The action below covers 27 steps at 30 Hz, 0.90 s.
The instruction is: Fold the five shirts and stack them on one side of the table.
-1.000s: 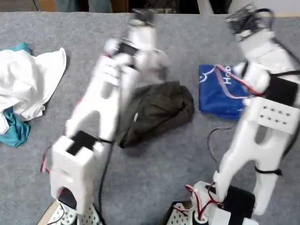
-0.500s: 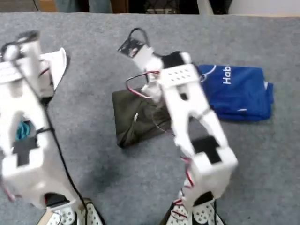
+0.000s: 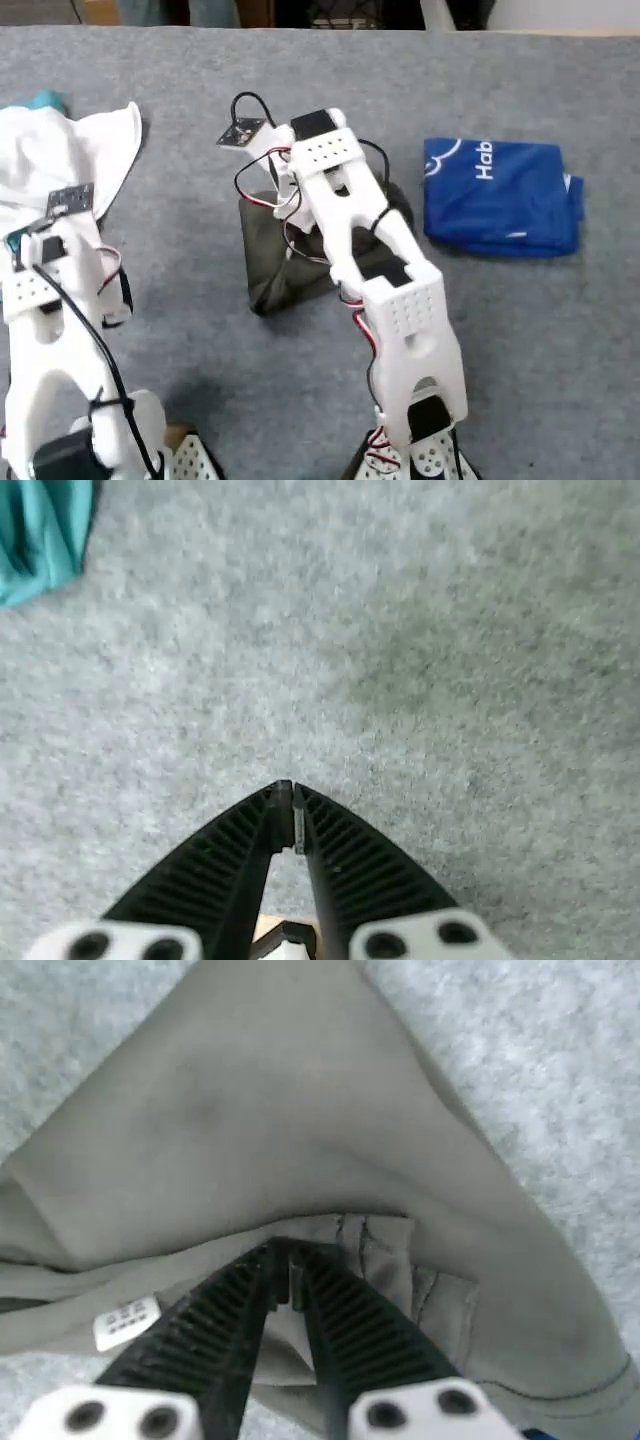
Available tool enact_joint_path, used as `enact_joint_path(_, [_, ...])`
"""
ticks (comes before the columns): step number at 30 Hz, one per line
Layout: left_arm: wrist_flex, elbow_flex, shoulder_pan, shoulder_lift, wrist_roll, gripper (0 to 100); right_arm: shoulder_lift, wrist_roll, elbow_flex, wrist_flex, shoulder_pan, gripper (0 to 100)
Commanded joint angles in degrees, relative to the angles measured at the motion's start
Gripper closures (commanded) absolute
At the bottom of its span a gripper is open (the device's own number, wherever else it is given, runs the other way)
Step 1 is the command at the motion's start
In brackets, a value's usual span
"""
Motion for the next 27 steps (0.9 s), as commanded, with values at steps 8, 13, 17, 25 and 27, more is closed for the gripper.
enact_joint_path(8, [-0.1,1.0,-0.3,-2.5,-0.6,97,-0.7,0.5,-0.8,8.9,4.7,98.5])
enact_joint_path(13, [-1.1,-0.5,0.0,-3.0,-0.6,97,-9.6,1.1,12.1,8.7,10.1,98.5])
enact_joint_path(17, [-1.1,-0.5,0.1,-2.5,-0.6,97,-24.5,6.4,25.2,7.4,13.5,98.5])
enact_joint_path(25, [-1.1,-0.5,0.2,-2.5,-0.5,97,-36.0,7.9,25.1,-4.5,7.5,98.3])
enact_joint_path(27, [-1.1,-0.5,0.2,-2.5,-0.5,97,-31.8,5.6,22.8,-8.7,4.2,98.3])
